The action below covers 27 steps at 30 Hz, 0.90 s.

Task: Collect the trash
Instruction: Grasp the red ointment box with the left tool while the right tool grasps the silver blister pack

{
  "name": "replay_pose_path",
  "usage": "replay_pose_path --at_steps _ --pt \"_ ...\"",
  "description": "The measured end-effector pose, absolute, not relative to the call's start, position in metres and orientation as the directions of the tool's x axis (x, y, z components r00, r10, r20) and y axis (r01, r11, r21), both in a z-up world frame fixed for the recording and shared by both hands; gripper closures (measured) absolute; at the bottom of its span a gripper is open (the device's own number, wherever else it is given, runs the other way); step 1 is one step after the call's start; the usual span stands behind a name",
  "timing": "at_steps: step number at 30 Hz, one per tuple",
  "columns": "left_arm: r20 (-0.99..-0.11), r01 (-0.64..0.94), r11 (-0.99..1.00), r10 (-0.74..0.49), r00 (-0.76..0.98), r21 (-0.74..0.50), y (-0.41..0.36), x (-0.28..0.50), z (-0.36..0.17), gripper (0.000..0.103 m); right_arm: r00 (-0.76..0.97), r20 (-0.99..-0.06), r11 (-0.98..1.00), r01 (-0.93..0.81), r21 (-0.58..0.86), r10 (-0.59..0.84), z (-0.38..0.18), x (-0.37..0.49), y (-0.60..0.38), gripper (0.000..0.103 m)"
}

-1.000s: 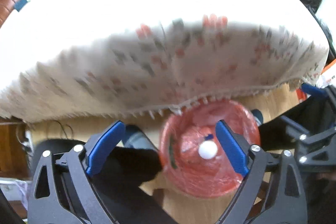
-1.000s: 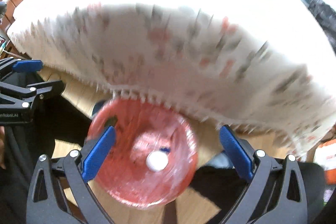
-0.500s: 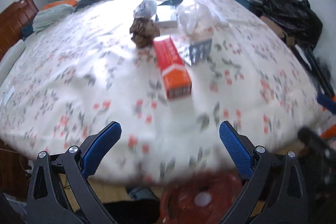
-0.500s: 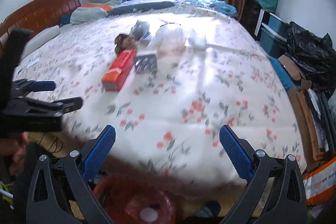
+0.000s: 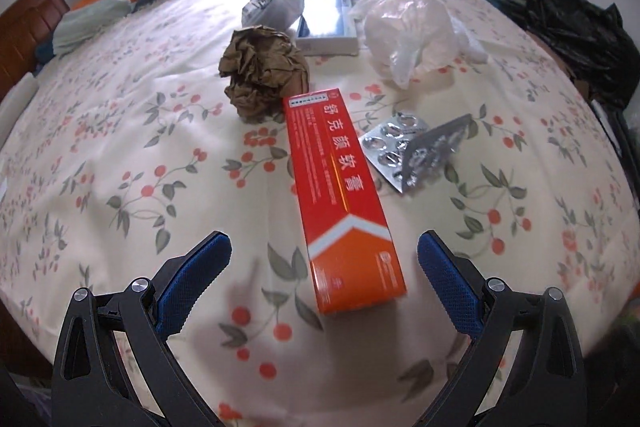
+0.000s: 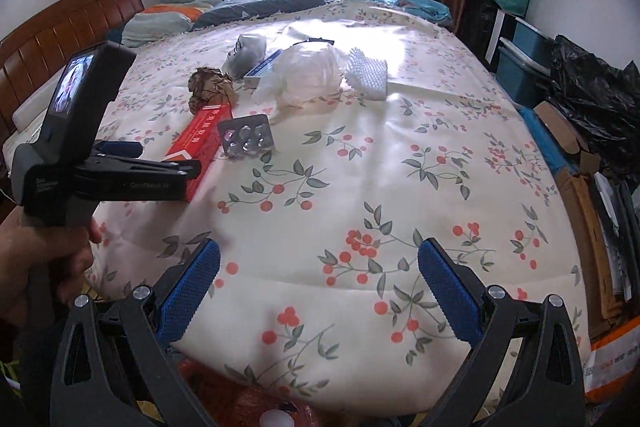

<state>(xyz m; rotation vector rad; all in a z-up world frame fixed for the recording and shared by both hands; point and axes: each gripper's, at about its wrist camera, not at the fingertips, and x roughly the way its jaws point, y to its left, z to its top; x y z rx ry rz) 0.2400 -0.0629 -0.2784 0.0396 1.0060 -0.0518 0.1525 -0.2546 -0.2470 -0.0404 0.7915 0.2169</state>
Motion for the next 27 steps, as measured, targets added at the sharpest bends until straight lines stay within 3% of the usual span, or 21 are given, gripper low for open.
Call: replay_pose_path --at_steps 3,5,9,18,27 --pt "-0.847 0.056 0.998 -0.035 0.531 -0.006 -0.059 0.246 -0.284 0.007 0.677 -0.713 0.976 -0.211 0.048 0.181 -0.251 0.159 -0.252 0.005" --pt "-0.848 0.062 0.998 -0.043 0.528 -0.012 -0.058 0.25 -0.286 0.013 0.674 -0.715 0.976 -0.212 0.053 0.185 -0.253 0.164 -0.249 0.005" --pt "-0.857 0.086 0.996 -0.062 0.512 -0.021 -0.054 0.256 -0.293 0.055 0.67 -0.717 0.974 -0.219 0.056 0.192 -0.258 0.172 -0.243 0.005" --pt "-0.856 0.064 0.998 -0.034 0.517 -0.001 -0.024 0.256 -0.294 0.055 0.647 -0.72 0.959 -0.266 0.094 0.25 -0.269 0.212 -0.209 0.005" --pt "-0.857 0.069 0.998 -0.042 0.514 -0.007 -0.017 0.255 -0.296 0.055 0.637 -0.729 0.946 -0.323 0.041 0.25 -0.279 0.269 -0.158 0.005"
